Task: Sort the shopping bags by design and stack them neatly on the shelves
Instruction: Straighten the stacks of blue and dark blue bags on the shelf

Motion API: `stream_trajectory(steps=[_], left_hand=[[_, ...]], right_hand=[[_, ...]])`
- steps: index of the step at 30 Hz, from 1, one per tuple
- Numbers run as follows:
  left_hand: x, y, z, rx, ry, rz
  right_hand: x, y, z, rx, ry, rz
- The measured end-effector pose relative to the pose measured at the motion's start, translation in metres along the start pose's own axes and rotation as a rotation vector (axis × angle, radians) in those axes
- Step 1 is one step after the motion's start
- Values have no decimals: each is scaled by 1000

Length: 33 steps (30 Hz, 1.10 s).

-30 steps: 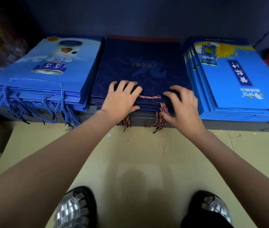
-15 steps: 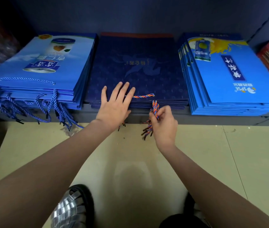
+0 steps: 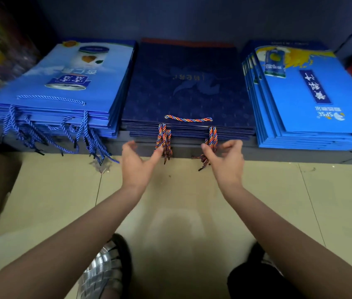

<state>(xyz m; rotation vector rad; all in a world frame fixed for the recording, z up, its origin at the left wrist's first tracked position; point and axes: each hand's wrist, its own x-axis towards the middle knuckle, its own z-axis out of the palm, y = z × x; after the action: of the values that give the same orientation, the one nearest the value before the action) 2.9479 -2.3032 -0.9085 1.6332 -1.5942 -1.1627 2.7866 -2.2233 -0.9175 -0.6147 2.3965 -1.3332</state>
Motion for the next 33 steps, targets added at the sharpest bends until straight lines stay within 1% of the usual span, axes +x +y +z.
stream_trajectory(steps=[2,3,5,7,8,9,10,11,12,13,14,15,16,17,18,19,20,21,24,25,26,27,29,31,32,33], left_hand=[[10,9,18,-63,-39,-113],[11,11,28,-48,-51,-165],[11,11,47,15,-59,-247],[10,13,56,169,-74,-289],[10,12,57,290,-101,-268],[8,11,55,415,-143,-210],[5,9,52,546,-212,-128],[1,4,46,678,-298,-45],[-1,-2,39,788,-368,10],[-1,-8,30,865,-406,32],[1,-13,20,911,-415,34],[4,-15,9,914,-394,36],[8,-12,-2,904,-365,55],[11,-8,-12,899,-356,91],[14,-2,-22,901,-358,145],[17,5,-30,901,-351,226],[19,13,-39,889,-322,317],[19,23,-48,855,-283,423],[25,42,-77,695,-137,873],[30,43,-89,660,-93,974],[37,41,-101,630,-49,1016],[44,39,-111,604,5,1012],[56,32,-133,542,133,940],[70,22,-151,530,231,853],[78,17,-160,554,230,803],[86,13,-171,593,187,751]], right_hand=[[2,-3,20,16,20,85],[4,-6,26,6,49,120],[9,-8,31,-34,91,159],[10,-5,25,-143,65,120],[5,1,21,-274,44,44],[0,10,18,-451,38,-113],[-5,19,15,-637,38,-329],[-10,29,12,-819,-10,-515],[-15,29,8,-1009,-161,-610],[-16,27,4,-1147,-346,-565],[-15,23,0,-1209,-430,-507],[-14,12,-5,-1208,-444,-455],[-12,4,-8,-1182,-380,-506],[-13,-10,-10,-1157,-274,-629],[-14,-21,-10,-1077,-171,-715],[-14,-32,-10,-974,-94,-782],[-13,-42,-10,-904,-52,-831],[-12,-53,-8,-864,-58,-832],[-14,-92,1,-722,-86,-878],[-16,-103,7,-666,-145,-863],[-19,-114,16,-601,-222,-828],[-22,-125,25,-532,-316,-779],[-26,-143,46,-411,-498,-692],[-29,-157,69,-365,-605,-662],[-29,-162,80,-359,-629,-653],[-28,-167,91,-361,-647,-645]])
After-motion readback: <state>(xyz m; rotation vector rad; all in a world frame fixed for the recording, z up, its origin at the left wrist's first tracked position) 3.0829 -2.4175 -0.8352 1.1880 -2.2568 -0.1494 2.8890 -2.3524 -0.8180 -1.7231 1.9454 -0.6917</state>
